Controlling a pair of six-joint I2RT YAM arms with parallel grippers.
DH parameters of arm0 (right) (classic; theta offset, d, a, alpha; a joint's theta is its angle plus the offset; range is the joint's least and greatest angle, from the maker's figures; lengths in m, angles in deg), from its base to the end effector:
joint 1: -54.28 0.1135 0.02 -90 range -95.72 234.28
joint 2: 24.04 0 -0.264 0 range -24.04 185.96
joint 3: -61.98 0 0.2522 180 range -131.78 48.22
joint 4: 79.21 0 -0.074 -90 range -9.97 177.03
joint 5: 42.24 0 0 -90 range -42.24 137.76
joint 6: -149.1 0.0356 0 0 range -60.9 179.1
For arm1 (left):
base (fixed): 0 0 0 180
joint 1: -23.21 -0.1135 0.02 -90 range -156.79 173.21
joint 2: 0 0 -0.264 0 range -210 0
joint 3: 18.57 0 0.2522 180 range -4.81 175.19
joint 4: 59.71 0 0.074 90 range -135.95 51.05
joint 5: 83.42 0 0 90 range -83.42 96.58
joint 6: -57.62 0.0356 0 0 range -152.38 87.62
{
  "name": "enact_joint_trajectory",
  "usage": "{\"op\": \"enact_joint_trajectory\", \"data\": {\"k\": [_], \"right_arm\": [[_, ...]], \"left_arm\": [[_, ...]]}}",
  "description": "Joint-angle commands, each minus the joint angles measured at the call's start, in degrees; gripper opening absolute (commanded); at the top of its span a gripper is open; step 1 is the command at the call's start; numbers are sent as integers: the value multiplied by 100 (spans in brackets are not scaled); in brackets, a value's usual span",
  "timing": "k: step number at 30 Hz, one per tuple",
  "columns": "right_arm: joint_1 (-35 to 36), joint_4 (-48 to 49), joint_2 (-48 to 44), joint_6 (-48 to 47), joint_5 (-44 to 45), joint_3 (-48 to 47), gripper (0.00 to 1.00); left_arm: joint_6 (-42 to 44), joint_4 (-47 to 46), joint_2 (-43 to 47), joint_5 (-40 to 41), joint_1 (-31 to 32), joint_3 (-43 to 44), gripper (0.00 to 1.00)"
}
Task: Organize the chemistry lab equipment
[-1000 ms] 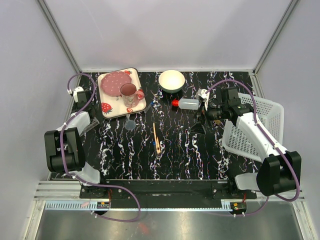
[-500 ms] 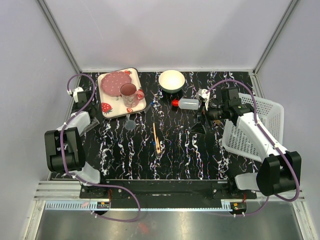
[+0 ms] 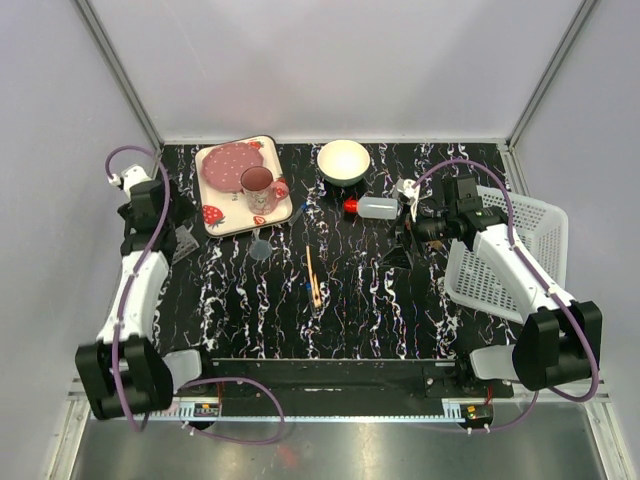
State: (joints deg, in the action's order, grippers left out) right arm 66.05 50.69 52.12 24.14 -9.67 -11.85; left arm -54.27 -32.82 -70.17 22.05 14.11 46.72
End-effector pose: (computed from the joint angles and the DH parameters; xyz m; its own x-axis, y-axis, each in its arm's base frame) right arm 0.2539 0.0836 0.2857 -0.2848 -0.3744 -0.8824 -0.9469 0.2534 0.1980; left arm 0.2689 0.0527 0.2834 -0.3421 -0.4187 -0.8412 -0.5430 0.8187 -0.1867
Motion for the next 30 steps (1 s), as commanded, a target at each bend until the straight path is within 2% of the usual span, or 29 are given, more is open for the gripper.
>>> {"op": "enact_joint_trajectory", "data": {"k": [1,8,9,12,13,14,16,17,20,26,27,30], "right_arm": [[-26,-110,109,-108,-365,-75,100],[-8,-172,224,235,-226,-136,100],[1,-224,224,235,-155,-127,100],[18,-435,285,235,240,-180,100],[18,-575,364,235,424,-215,100],[18,-646,417,235,504,-337,100],[18,-839,557,253,601,-469,100],[18,-883,593,305,593,-557,100],[18,-849,724,480,461,-628,100],[18,-708,813,464,293,-374,100],[18,-699,804,438,311,-339,100],[10,-691,804,367,338,-268,100]], "left_arm": [[-104,365,925,-798,-48,-282,94],[-474,621,1944,-3020,-57,-986,96],[-518,612,1998,-3554,-39,-1091,96],[-676,586,2113,-4006,311,-1417,95],[-685,638,2130,-3955,513,-1461,94],[-659,639,2096,-3876,1037,-1453,93],[-606,700,1903,-3341,1611,-1296,93],[-554,700,1789,-3009,2153,-1207,92],[-220,849,1060,-2419,2929,-663,90],[430,1455,-1180,-1750,3432,866,88],[544,1569,-1731,-1740,3433,1268,87],[729,1667,-2603,-1713,3459,1963,84]]}}
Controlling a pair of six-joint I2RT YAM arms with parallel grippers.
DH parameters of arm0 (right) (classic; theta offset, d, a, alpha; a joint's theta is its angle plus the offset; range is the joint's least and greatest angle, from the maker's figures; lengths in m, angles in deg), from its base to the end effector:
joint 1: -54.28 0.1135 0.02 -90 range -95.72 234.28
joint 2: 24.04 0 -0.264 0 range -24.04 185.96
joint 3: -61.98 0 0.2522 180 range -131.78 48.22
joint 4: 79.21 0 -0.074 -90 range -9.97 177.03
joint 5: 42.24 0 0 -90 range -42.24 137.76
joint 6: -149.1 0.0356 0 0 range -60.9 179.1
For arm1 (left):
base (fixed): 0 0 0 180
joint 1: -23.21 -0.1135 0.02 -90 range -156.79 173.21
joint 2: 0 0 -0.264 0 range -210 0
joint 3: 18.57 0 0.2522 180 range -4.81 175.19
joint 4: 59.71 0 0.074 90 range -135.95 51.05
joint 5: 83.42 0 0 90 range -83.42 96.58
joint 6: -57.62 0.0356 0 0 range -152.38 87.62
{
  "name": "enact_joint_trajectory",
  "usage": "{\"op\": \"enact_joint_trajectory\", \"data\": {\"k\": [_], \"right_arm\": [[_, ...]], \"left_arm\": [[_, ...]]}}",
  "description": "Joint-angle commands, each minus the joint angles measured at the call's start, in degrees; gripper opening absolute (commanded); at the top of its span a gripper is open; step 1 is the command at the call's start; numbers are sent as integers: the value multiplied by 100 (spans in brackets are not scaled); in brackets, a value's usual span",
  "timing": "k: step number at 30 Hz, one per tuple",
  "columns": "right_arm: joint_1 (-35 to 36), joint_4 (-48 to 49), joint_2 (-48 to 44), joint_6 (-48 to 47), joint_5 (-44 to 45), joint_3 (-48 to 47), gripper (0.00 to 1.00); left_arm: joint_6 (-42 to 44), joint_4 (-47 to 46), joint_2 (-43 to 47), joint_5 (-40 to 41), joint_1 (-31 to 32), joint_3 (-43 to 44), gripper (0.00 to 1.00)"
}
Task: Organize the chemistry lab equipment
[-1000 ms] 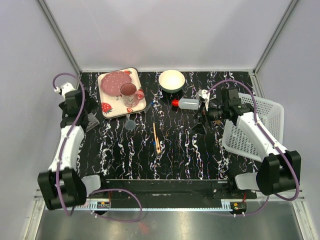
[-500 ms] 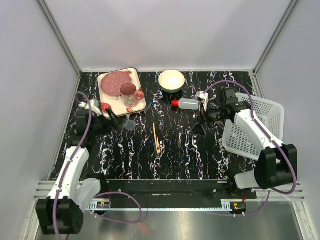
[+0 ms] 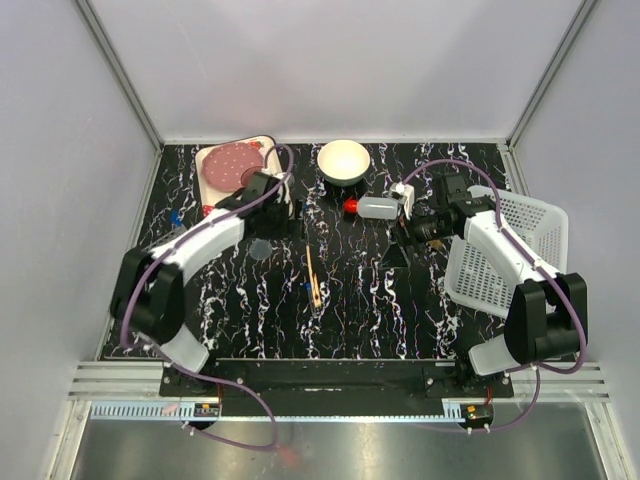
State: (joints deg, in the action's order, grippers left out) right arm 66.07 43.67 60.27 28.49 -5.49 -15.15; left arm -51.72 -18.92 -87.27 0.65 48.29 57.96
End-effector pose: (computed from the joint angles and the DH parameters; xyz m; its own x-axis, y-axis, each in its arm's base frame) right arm 0.2735 0.0862 0.2588 -0.5237 -0.4205 -0.7409 -0.8471 0.3492 0.4006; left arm 0.2912 -0.1404 0.2445 -0.8280 0.0238 -0.5602 0.2179 0.9342 -0.2823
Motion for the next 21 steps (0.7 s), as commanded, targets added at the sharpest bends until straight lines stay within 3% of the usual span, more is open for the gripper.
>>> {"op": "enact_joint_trajectory", "data": {"k": [1,9,21], "right_arm": [[16,29,-3,-94,-89,71,100],[7,37,120,-164,-194,80,100],[-45,20,120,-226,-256,106,100]], "left_arm": [[518,294,-1072,426,41,1008,83],[861,786,-2653,576,41,2441,77],[922,875,-3613,1068,23,3048,73]]}}
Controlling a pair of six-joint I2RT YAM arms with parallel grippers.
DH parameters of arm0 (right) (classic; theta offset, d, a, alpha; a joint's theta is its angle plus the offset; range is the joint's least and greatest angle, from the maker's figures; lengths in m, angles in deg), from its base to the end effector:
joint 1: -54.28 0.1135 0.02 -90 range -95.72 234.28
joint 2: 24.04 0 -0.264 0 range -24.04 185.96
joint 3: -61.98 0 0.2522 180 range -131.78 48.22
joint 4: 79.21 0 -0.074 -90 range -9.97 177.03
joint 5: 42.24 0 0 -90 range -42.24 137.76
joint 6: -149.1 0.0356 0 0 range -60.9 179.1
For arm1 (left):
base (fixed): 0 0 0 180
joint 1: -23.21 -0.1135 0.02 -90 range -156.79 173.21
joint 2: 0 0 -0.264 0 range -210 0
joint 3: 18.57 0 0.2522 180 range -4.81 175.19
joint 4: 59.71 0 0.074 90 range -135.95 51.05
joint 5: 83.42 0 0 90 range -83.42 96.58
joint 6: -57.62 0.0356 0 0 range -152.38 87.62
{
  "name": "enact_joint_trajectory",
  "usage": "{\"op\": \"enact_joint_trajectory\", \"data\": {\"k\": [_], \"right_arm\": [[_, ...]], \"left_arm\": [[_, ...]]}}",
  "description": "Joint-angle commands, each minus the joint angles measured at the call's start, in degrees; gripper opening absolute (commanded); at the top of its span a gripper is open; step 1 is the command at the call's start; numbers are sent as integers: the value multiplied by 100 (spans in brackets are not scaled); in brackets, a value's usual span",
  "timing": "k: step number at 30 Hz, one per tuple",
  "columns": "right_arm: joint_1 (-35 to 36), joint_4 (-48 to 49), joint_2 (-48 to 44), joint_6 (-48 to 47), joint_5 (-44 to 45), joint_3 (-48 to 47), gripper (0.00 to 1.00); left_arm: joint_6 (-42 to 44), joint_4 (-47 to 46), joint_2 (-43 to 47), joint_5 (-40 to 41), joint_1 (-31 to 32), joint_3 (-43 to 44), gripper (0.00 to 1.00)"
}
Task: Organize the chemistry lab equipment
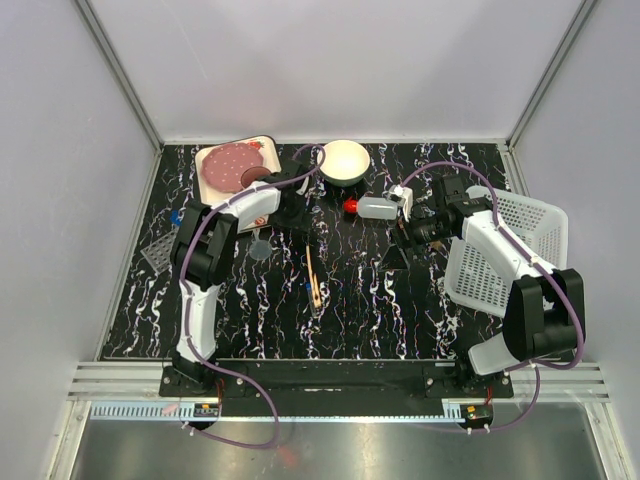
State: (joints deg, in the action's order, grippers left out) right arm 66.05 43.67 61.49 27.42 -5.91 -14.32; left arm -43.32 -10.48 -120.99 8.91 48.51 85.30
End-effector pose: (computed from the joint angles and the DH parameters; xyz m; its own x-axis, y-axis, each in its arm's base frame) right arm 0.2746 0.0865 0.2491 -0.5335 -0.4290 -0.7289 -0.8430 0.3393 0.4173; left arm 0.3992 -0.1871 0.1652 -0.8913 0.2116 -0.4009 0.2476 0.9681 -0.0396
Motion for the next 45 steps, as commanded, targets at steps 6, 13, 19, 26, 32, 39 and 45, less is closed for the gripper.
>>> {"op": "enact_joint_trajectory", "data": {"k": [6,13,19,26,32,39,45], "right_arm": [[-61,29,-2,-137,-214,32,100],[-70,29,42,-154,-214,32,100],[-87,29,25,-154,-214,40,100],[-87,20,-46,-154,-223,67,100],[-87,29,-151,-119,-363,111,100],[-87,72,-134,118,-1214,111,100],[-87,809,-142,1282,-1988,277,100]], "left_arm": [[101,162,-592,321,-148,675,68],[197,286,-812,224,-262,965,56],[197,268,-742,-100,-236,904,40],[57,-13,-251,-171,-201,351,13],[-451,-863,872,-706,-166,-789,9],[-1480,-2682,2605,-1971,-17,-2680,9],[-2982,-5072,3757,-2570,562,-4289,9]]}}
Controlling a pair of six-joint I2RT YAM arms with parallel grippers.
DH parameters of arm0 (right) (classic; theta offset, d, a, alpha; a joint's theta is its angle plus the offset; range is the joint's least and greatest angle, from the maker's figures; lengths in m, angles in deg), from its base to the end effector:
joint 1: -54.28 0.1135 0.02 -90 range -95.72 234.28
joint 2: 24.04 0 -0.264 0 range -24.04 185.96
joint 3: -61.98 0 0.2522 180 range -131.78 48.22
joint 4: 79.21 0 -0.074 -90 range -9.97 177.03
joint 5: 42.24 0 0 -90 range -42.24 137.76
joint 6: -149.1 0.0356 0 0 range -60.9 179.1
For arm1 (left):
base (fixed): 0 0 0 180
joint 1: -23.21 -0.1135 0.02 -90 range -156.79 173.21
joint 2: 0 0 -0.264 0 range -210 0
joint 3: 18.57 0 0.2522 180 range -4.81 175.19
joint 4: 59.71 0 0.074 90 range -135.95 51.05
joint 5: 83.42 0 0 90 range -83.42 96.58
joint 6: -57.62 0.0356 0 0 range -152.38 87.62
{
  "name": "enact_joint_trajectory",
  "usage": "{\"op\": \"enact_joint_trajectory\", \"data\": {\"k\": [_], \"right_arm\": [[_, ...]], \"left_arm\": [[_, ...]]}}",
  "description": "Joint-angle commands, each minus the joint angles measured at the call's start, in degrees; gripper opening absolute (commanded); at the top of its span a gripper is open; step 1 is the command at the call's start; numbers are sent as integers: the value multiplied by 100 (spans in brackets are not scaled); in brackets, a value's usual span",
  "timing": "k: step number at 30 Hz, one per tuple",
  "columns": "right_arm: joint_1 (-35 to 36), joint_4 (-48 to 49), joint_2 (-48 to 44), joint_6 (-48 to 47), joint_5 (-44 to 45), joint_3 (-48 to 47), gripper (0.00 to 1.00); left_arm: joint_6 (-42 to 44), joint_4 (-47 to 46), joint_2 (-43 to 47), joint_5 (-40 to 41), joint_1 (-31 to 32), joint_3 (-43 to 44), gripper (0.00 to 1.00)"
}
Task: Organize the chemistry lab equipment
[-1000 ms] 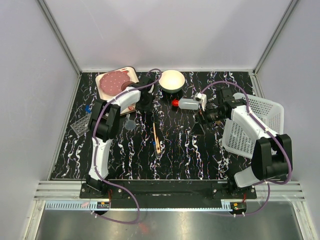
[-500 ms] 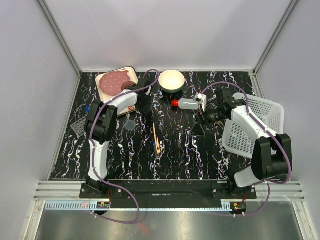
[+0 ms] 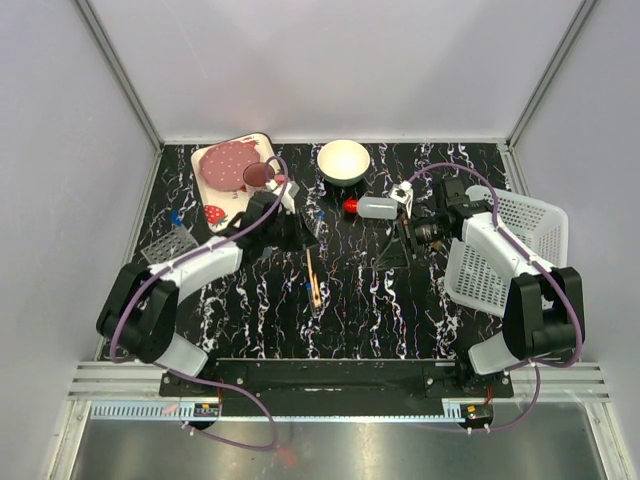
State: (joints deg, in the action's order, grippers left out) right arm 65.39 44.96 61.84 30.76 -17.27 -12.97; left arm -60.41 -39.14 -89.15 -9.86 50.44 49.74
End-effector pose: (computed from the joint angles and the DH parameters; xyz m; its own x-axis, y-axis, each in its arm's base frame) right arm 0.2722 0.0864 0.2472 -0.5883 -0.3198 -0.7427 -0.8085 0.2199 0.5458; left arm 0.2914 -0.1613 0.2162 -0.8141 -0.0880 -0.5741 0.2776 0.8093 -0.5177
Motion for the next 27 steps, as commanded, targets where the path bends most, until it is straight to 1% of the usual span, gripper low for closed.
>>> {"op": "enact_joint_trajectory", "data": {"k": [1,2,3,4,5,6,7,8,11,12,13,15,17,18,20,21,24,26,27], "right_arm": [[-30,952,-221,1275,-896,212,100],[-30,1711,-282,1670,-914,326,100],[-22,2198,-422,2578,-880,605,100],[-30,2724,-528,3136,-784,773,100],[-30,3756,-703,3629,-495,932,100],[-30,4141,-757,4478,-345,1168,100],[-30,4615,-784,4834,-187,1231,100],[-30,4837,-775,5055,67,1215,100],[-22,5093,-661,5680,88,1004,99],[-13,5259,-652,6029,96,1030,99],[-21,5661,-652,6216,105,1073,99],[-22,5928,-652,6646,184,1197,95],[-22,5982,-556,6762,106,1162,86],[-22,5999,-547,6832,88,1171,79],[-13,6017,-555,6841,96,1214,72],[31,6060,-555,6894,79,1232,65],[180,6175,-529,7008,35,1258,55],[277,6228,-520,6991,35,1232,51],[347,6219,-512,6991,26,1215,46]], "left_arm": [[-1466,-2480,661,-658,458,-996,9],[-1842,-3031,792,-614,546,-1120,9],[-2012,-3280,828,-553,747,-1208,9],[-2161,-3509,863,-413,854,-1348,9],[-2398,-3850,898,-334,977,-1376,9],[-2504,-3975,899,-228,1195,-1394,9],[-2688,-4133,899,-71,1302,-1429,9],[-2768,-4413,881,0,1408,-1438,9],[-3067,-4863,837,282,1698,-1499,9],[-3120,-4917,820,361,1812,-1508,9],[-3225,-5048,776,483,1865,-1543,9],[-3340,-5206,732,590,1953,-1578,9],[-3489,-5453,688,739,1989,-1683,9],[-3533,-5514,670,792,2006,-1727,9],[-3604,-5576,644,801,2015,-1719,9],[-3613,-5585,635,801,2024,-1710,9],[-3648,-5603,617,871,2068,-1649,9],[-3630,-5577,600,889,2103,-1614,9],[-3613,-5576,609,898,2112,-1605,9]]}}
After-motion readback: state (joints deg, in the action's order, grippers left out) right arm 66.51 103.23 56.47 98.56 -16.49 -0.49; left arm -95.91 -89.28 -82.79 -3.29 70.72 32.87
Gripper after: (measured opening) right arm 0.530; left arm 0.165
